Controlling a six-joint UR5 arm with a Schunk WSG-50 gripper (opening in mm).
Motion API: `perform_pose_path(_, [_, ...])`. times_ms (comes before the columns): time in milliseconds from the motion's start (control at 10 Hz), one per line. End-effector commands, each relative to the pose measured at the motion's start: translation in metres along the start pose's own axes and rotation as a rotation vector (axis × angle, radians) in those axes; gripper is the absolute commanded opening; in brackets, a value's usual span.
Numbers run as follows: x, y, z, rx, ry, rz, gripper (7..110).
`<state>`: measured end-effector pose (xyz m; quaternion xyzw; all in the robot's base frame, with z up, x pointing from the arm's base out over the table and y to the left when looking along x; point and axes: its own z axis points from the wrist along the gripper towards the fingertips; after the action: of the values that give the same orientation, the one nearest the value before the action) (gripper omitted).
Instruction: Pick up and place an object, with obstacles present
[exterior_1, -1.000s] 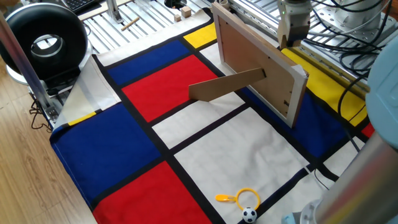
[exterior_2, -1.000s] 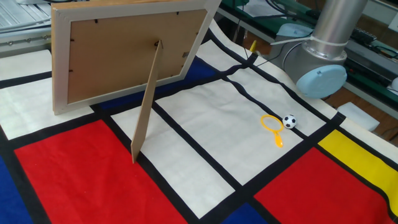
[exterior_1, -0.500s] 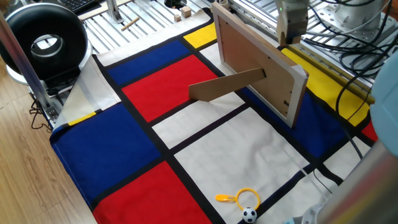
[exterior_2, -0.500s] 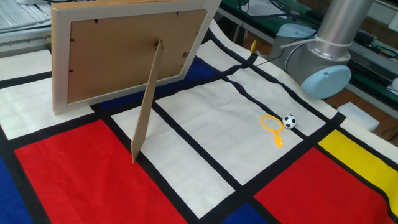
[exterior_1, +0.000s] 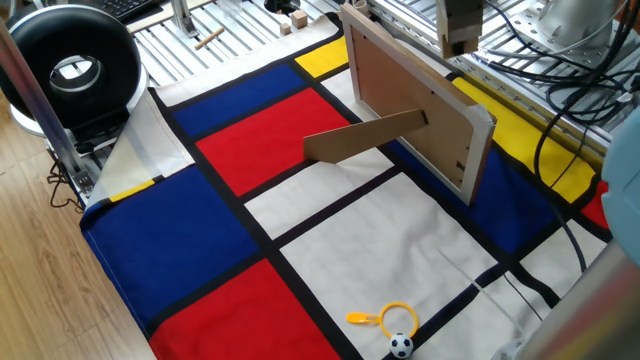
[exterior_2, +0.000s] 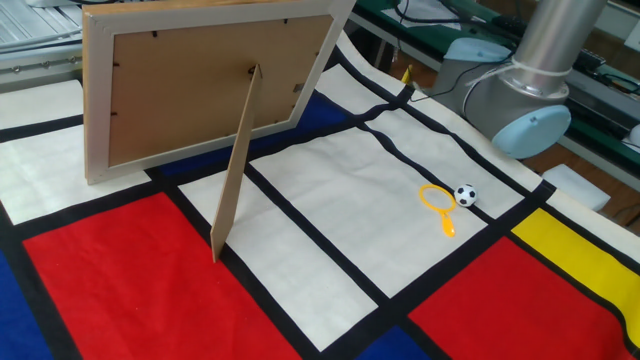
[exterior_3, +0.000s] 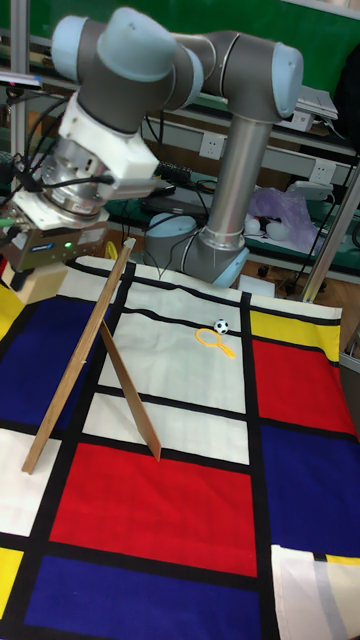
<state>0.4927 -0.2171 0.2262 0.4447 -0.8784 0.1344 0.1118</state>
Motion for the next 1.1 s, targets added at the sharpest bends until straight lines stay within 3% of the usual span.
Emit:
perform_pose_path(0, [-0.001, -0.004, -0.012, 0.026, 0.020, -0.042, 7])
perform_pose_path(100, [0.000, -0.013, -0.012, 0.061, 0.027, -0.058, 7])
perform_pose_path(200, [-0.013, -0.011, -0.012, 0.055, -0.028, -0.074, 7])
perform_pose_path(400, [-0.019, -0.014, -0.012, 0.069, -0.049, -0.086, 7])
perform_pose_path(700, [0.000, -0.013, -0.012, 0.062, 0.027, -0.088, 7])
perform_pose_path(1000, [-0.022, 0.016, -0.063, -0.030, 0.032, -0.083, 7])
